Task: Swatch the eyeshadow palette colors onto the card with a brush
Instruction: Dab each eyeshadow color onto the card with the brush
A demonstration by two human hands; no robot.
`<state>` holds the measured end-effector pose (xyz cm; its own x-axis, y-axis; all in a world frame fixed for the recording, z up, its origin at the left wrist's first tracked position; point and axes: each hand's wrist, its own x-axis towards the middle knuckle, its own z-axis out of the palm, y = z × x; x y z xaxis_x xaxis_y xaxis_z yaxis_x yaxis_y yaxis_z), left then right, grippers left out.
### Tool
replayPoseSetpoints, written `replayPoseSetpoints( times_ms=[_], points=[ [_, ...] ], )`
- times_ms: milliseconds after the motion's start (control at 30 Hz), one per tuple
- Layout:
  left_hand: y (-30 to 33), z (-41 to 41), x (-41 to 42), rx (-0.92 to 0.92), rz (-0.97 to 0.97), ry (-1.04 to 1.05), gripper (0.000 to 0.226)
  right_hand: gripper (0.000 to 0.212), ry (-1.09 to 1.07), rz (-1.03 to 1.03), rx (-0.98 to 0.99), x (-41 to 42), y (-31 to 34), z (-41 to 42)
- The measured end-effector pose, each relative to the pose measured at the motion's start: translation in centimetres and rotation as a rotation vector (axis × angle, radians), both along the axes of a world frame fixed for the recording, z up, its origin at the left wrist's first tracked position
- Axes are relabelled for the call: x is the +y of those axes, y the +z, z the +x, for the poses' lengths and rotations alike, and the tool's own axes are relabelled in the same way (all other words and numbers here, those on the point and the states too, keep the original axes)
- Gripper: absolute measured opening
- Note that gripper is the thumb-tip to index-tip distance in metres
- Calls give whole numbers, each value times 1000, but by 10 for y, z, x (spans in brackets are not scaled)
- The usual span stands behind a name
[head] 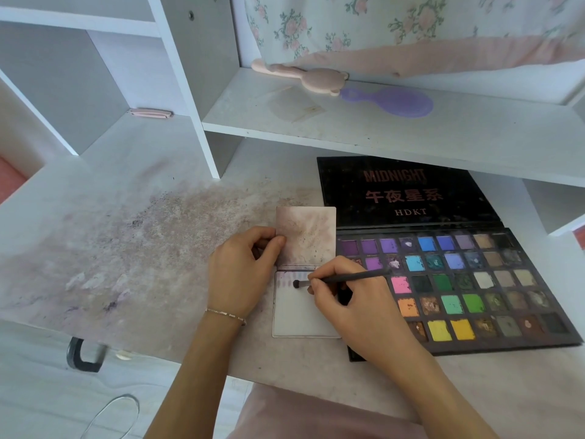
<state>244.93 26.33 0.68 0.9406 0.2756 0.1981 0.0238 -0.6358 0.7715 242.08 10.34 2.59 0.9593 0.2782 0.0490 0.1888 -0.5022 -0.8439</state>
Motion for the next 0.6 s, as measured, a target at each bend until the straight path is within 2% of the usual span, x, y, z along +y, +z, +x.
replayPoseSetpoints(
  times_ms=[600],
  points=[
    [0, 0, 0, -8, -14, 6, 8, 8, -11, -8, -19, 1, 0, 1]
  ],
)
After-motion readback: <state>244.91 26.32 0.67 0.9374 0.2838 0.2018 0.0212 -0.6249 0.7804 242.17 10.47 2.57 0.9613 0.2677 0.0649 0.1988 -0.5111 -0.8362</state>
